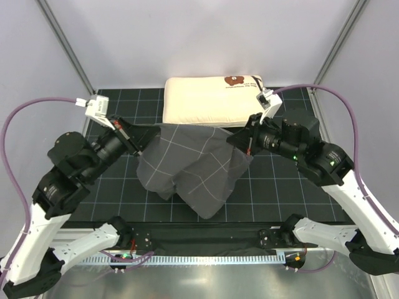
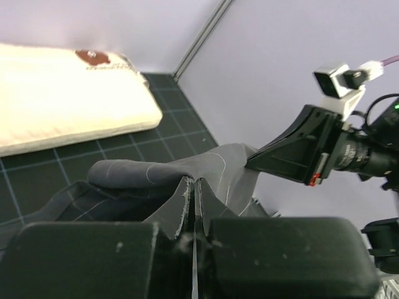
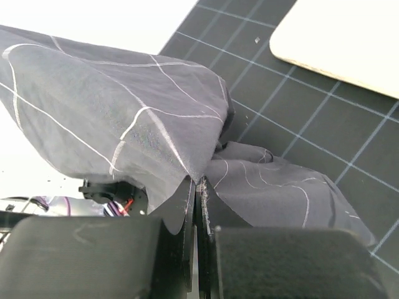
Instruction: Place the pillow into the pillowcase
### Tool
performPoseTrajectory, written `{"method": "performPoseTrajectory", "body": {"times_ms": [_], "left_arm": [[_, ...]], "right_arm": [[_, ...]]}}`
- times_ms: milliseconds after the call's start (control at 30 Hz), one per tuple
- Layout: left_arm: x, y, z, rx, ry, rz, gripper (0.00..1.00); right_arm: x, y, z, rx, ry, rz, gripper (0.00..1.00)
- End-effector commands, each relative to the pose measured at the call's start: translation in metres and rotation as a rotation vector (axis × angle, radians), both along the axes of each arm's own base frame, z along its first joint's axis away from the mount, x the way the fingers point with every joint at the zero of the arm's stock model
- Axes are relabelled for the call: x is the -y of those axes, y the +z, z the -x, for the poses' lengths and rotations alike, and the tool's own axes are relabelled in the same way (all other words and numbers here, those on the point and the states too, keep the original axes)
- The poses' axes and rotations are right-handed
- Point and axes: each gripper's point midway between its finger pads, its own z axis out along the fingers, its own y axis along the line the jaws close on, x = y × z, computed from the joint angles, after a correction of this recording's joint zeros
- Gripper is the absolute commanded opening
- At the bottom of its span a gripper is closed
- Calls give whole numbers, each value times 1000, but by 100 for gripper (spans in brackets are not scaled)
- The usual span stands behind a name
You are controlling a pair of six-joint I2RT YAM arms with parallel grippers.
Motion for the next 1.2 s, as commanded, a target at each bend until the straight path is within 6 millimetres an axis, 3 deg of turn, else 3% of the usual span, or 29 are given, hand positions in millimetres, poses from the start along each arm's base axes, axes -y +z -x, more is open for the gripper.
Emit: {"method": "performPoseTrajectory", "body": {"times_ms": [0, 33, 67, 133, 167, 233, 267, 333, 367, 433, 467, 533, 567, 667, 767, 800, 867, 900, 967, 1000, 1033, 1067, 1100, 1167], "left_arm": [[9, -29, -7, -77, -18, -79, 0], [8, -30, -6, -78, -12, -76, 0], [6, -33, -9, -83, 6, -78, 0], [4, -37, -13, -110, 34, -72, 0], [0, -40, -18, -123, 73, -72, 0], [-6, -47, -24, -150, 124, -76, 0], [-12, -51, -32, -163, 180, -82, 0], [-19, -63, -40, -197, 243, -118, 0], [-22, -70, -48, -220, 287, -139, 0], [-33, -80, -57, -241, 372, -164, 0], [-35, -85, -62, -259, 399, -167, 0], [-35, -95, -69, -278, 420, -165, 0], [-34, -96, -74, -284, 422, -155, 0], [-26, -103, -79, -296, 403, -159, 0], [-23, -110, -87, -311, 413, -182, 1], [-23, -113, -90, -316, 420, -194, 0], [-23, -117, -95, -322, 431, -207, 0], [-23, -122, -99, -337, 437, -218, 0], [-21, -126, -100, -348, 426, -220, 0], [-20, -127, -101, -353, 423, -218, 1], [-19, -128, -103, -358, 422, -217, 0], [-19, -127, -103, -357, 419, -213, 0], [-18, -128, -103, -359, 418, -215, 1], [-20, -124, -102, -353, 419, -208, 0]], "right_arm": [[3, -11, -1, -11, -8, 43, 9], [4, -14, -1, -17, -8, 48, 34], [3, -22, -1, -31, -3, 60, 48], [2, -26, 5, -35, 21, 53, 72], [-1, -38, 7, -54, 42, 58, 76], [-1, -50, 12, -73, 54, 50, 77], [-2, -70, 13, -104, 61, 70, 77], [-1, -86, 15, -132, 58, 73, 78], [-1, -110, 18, -172, 64, 97, 78], [-11, -118, 27, -189, 133, 59, 78], [-14, -139, 35, -231, 162, 64, 78], [-29, -145, 48, -223, 258, 21, 80], [-34, -161, 59, -241, 299, 45, 81], [-42, -185, 62, -216, 317, 97, 82], [-62, -199, 76, -168, 383, 131, 83], [-74, -200, 92, -140, 436, 138, 85], [-88, -211, 93, -85, 407, 197, 87], [-100, -211, 110, -57, 447, 206, 88], [-112, -212, 102, -11, 376, 246, 89], [-120, -224, 104, -6, 375, 292, 89], [-132, -222, 113, 14, 389, 306, 89], [-135, -225, 106, 45, 331, 342, 89], [-138, -247, 104, 40, 316, 425, 89], [-150, -243, 98, 85, 250, 467, 89]]}}
